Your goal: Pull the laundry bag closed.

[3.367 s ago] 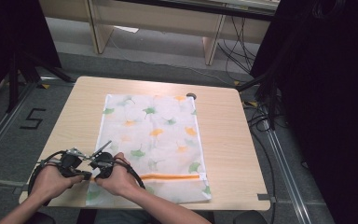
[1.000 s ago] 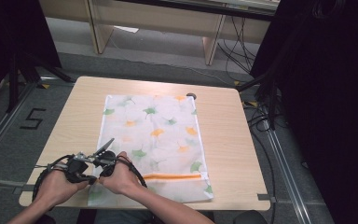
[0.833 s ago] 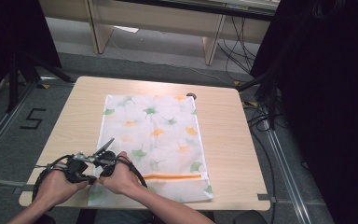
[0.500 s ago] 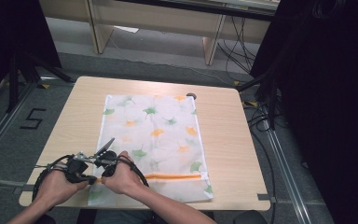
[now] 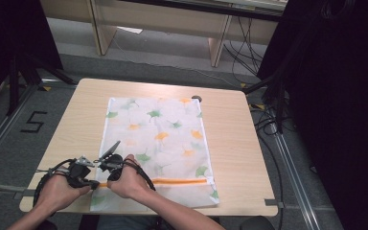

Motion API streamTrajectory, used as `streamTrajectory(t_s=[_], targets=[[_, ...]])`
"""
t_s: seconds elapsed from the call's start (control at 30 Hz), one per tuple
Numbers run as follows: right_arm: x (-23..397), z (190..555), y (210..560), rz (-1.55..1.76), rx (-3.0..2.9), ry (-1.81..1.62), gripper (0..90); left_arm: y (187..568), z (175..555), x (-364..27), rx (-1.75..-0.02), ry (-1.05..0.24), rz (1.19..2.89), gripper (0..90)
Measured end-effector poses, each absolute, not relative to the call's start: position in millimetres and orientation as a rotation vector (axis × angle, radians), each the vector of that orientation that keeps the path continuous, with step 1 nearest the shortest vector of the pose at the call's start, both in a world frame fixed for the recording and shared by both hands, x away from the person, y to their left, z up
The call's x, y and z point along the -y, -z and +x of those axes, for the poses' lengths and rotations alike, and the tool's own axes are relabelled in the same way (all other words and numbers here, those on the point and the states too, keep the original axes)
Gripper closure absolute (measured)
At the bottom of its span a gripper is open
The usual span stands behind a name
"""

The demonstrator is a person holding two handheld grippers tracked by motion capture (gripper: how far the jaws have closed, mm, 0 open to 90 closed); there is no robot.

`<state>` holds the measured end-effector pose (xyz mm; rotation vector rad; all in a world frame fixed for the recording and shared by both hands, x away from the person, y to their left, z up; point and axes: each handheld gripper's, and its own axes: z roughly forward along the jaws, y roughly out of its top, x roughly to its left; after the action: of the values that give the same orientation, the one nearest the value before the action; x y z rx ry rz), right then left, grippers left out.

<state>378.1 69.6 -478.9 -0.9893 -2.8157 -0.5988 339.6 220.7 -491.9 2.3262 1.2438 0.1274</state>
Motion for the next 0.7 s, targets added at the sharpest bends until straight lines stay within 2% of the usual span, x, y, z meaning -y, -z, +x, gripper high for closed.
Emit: streamTrajectory(t_s=[0.7], targets=[[-57,379,475,-0.996,2.843,0.543,90.0,491,339,-221,-1.228,-0.113,2.333,90.0]])
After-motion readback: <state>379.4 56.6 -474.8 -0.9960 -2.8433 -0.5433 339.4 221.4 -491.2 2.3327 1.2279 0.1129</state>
